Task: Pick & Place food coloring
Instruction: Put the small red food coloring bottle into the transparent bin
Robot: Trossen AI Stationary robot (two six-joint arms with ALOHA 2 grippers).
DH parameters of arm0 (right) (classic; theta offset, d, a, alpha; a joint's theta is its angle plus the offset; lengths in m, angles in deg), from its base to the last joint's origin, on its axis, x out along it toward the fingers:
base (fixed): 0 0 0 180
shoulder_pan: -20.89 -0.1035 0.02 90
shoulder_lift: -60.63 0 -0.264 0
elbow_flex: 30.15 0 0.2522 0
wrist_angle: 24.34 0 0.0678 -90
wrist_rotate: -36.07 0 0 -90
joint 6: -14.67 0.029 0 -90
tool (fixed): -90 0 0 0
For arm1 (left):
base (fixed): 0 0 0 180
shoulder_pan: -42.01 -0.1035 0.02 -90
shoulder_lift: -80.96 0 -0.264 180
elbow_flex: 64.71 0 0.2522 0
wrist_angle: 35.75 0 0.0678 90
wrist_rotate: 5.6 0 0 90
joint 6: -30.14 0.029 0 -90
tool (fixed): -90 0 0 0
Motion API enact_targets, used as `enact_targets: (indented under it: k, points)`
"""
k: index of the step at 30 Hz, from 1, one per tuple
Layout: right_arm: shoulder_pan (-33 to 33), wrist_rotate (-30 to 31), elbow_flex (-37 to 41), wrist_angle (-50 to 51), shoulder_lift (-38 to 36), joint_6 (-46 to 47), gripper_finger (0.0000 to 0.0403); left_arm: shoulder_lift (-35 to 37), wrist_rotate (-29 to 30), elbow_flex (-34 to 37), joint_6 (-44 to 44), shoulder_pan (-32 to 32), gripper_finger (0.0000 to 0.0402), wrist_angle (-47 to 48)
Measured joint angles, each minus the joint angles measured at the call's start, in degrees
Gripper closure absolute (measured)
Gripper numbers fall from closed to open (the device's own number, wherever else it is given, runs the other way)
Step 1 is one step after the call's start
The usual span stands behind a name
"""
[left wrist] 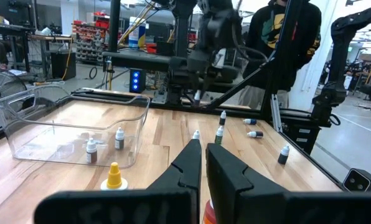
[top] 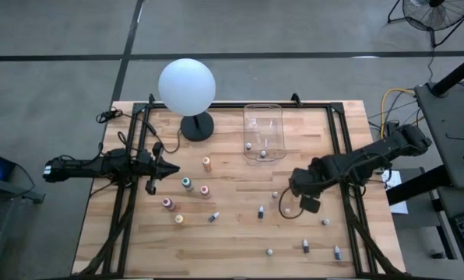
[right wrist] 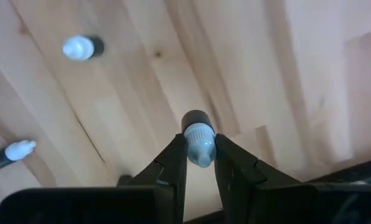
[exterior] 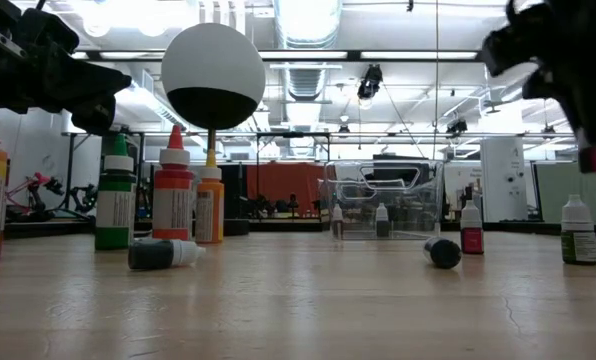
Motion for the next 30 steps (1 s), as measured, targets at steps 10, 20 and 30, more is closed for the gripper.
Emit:
enact_targets:
  k: [10,20,30]
  points:
    - [11.78,0.2,-10.63,3.27,2.44,-11.21,0.0344,0.0,0.0,0.0,0.0,0.0,0.0401,0.0]
    - [21.69,0.2,-24.71,9.13,11.78,-21.83,0.0344,0.0,0.0,-0.02,0.0,0.02,0.0401,0.0]
    - [30.91,0.88,-37.63,12.08,22.06,-29.66,0.0344,0.0,0.0,-0.01,0.01,0.0,0.0401,0.0]
